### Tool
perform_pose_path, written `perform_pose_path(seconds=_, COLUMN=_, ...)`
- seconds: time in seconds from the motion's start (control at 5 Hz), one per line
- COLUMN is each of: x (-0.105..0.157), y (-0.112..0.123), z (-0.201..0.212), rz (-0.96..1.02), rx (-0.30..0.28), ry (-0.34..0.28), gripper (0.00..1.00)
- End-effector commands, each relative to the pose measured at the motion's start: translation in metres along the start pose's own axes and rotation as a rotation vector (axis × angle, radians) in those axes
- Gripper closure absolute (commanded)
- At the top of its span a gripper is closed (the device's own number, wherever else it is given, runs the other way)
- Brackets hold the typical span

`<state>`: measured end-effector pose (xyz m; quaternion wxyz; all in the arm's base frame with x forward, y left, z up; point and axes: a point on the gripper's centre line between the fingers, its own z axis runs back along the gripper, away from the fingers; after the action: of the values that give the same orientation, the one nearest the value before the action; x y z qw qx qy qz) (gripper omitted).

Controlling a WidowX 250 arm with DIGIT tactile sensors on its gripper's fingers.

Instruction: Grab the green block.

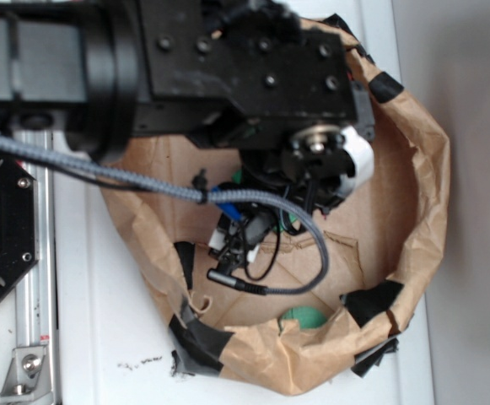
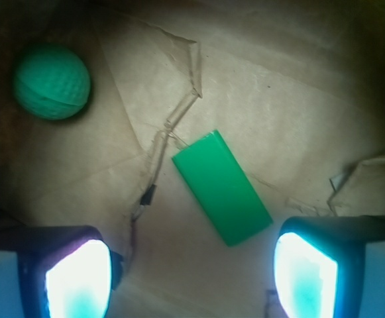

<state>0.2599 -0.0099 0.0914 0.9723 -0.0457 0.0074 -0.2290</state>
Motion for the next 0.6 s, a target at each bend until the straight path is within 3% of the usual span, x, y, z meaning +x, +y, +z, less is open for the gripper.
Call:
perform_pose_path(seconds=0.0, x=0.007, y=-0.005, z=-0.065, rz=-0.19, rx=0.077, ry=0.042, gripper=0.0)
perform_pose_path(seconds=0.2, x=0.013, y=-0.014, z=-0.08, rz=-0.308, rx=0.157, ry=0.025, gripper=0.43)
perform_pose_path(seconds=0.4, x=0.011, y=-0.02, z=-0.08, rz=-0.317, rx=0.188, ry=0.047, gripper=1.0)
